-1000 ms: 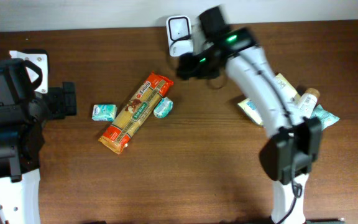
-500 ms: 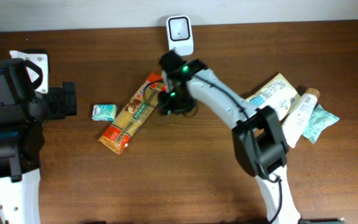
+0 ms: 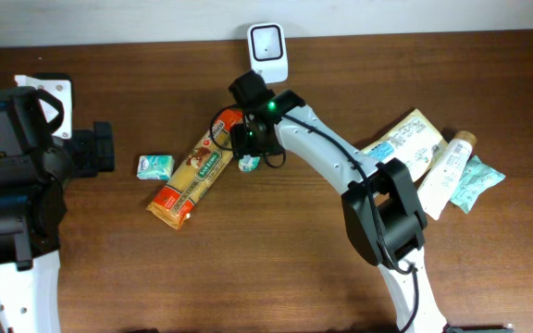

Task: Scan the item barcode
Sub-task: 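Reach the right gripper to the pile and grasp a small teal packet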

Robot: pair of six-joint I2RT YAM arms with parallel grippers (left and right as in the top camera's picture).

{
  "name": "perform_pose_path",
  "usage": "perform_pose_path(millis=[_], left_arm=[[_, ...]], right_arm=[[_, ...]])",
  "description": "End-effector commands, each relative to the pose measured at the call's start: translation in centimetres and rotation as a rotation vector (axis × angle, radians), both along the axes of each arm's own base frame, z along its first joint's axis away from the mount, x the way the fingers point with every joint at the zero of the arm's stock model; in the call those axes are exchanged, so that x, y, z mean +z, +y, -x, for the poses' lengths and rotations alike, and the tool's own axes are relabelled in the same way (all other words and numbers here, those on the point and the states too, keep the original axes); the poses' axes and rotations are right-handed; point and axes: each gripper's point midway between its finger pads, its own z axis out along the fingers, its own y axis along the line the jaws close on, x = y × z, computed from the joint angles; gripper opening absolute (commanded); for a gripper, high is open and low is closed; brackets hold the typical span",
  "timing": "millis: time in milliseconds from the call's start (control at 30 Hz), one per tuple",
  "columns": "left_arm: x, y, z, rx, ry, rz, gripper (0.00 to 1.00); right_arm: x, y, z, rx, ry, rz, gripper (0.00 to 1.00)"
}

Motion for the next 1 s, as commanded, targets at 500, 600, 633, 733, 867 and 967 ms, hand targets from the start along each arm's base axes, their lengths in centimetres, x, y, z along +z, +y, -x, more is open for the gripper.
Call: perform_pose_path(millis=[500, 600, 633, 733, 867, 967], left_arm=[[0.3, 0.1, 0.1, 0.012, -0.012, 0.008, 0.99], [0.3, 0.1, 0.1, 0.011, -0.012, 0.008, 0.99], [0.3, 0.1, 0.1, 0.012, -0.012, 0.008, 0.99], [0.3, 0.1, 0.1, 0.012, -0.012, 0.008, 0.99], [0.3, 0.1, 0.1, 0.012, -0.012, 0.008, 0.99], [0.3, 0.1, 0.1, 0.012, -0.012, 0.008, 0.99]], right_arm=[[-1.1, -9.6, 1.1, 0.119, 0.265, -0.142, 0.56], [-0.1, -8.1, 1.2, 0.049, 0.318, -0.266, 0.68], [-0.1, -7.8, 1.3, 0.018, 0.330, -0.268, 0.68], [-0.6, -6.3, 1.6, -0.001, 0.335, -0.264, 0.61], [-3.0, -5.4, 2.0, -0.071, 0.349, -0.274, 0.46], [-3.9, -4.9, 1.8, -0.101, 0.338, -0.294, 0.38]])
